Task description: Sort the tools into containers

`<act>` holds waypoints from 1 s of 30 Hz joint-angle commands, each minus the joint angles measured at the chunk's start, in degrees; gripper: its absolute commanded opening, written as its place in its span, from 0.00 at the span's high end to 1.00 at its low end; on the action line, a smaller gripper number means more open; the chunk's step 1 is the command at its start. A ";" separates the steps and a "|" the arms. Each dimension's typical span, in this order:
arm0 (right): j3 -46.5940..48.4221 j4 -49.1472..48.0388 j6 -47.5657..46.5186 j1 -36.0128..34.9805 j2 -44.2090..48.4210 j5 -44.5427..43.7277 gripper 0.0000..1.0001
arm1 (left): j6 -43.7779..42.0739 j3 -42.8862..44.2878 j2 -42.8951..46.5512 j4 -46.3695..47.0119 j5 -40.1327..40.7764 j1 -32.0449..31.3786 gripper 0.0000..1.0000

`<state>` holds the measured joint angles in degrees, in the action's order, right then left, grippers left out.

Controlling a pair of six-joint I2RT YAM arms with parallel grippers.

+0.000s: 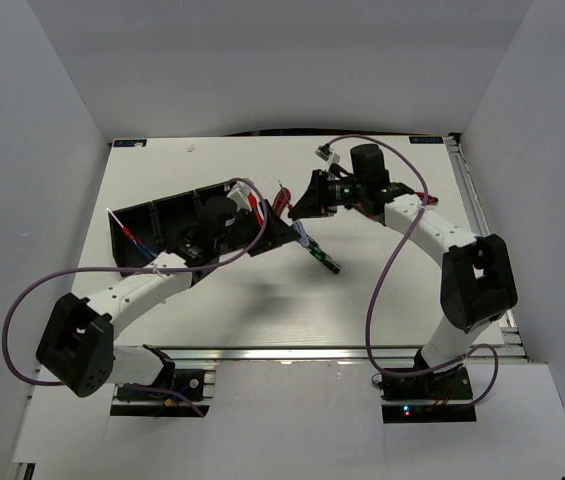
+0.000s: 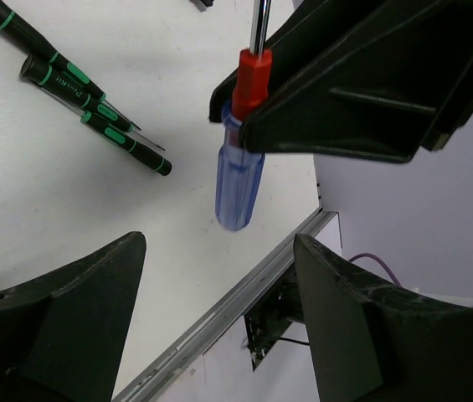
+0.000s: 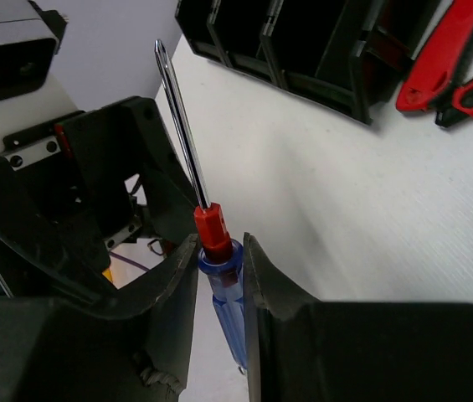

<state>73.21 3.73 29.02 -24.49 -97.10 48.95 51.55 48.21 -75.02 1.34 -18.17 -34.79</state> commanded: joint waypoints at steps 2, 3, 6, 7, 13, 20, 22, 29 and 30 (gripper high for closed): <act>-0.35 -7.50 6.22 -1.61 2.26 -1.66 1.00 | 0.04 3.03 -0.82 0.85 0.95 -0.63 0.18; -0.52 -7.59 6.49 -1.87 2.35 -1.84 1.00 | 0.04 3.21 -1.09 0.85 0.86 -0.72 0.19; -1.22 -8.91 7.72 -2.66 2.44 -2.19 1.00 | 0.22 3.30 -1.70 1.20 0.33 -0.81 0.22; -1.49 -9.35 8.33 -2.84 2.44 -2.28 1.00 | 0.30 3.30 -1.97 1.47 0.07 -0.81 0.26; -2.37 -11.20 10.09 -4.16 2.62 -2.10 1.00 | 0.74 3.12 -2.85 2.52 -0.81 -0.81 0.37; -5.18 -13.65 12.29 -5.30 4.11 -1.57 1.00 | 0.75 2.95 -3.37 2.96 -1.34 -0.81 0.52; -5.71 -14.53 12.56 -5.48 4.46 -1.49 1.00 | 0.83 2.86 -3.37 3.22 -1.42 -0.81 0.63; -6.41 -16.38 10.11 -5.83 4.55 -0.26 0.62 | 0.13 2.77 -1.71 -0.02 -0.29 -0.81 1.00; -5.98 -16.03 7.92 -5.74 4.55 -0.26 0.46 | -0.30 2.51 -1.10 -0.55 0.85 -0.72 1.00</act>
<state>66.70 -8.88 40.12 -29.67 -95.18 46.70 52.25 49.58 -78.39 2.70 -19.07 -35.51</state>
